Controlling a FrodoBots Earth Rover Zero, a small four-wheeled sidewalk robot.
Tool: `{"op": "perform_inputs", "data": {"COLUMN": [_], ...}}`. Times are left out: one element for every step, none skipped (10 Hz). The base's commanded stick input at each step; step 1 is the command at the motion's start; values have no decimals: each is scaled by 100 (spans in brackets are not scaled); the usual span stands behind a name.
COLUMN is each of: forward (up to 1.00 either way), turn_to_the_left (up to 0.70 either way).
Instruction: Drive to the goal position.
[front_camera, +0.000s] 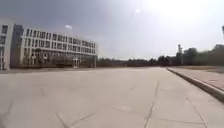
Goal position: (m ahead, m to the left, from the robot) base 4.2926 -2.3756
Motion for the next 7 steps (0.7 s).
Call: {"op": "perform_inputs", "data": {"forward": [70,70,70,70,70,70,70], "turn_to_the_left": [2,2,2,2,2,2,2]}}
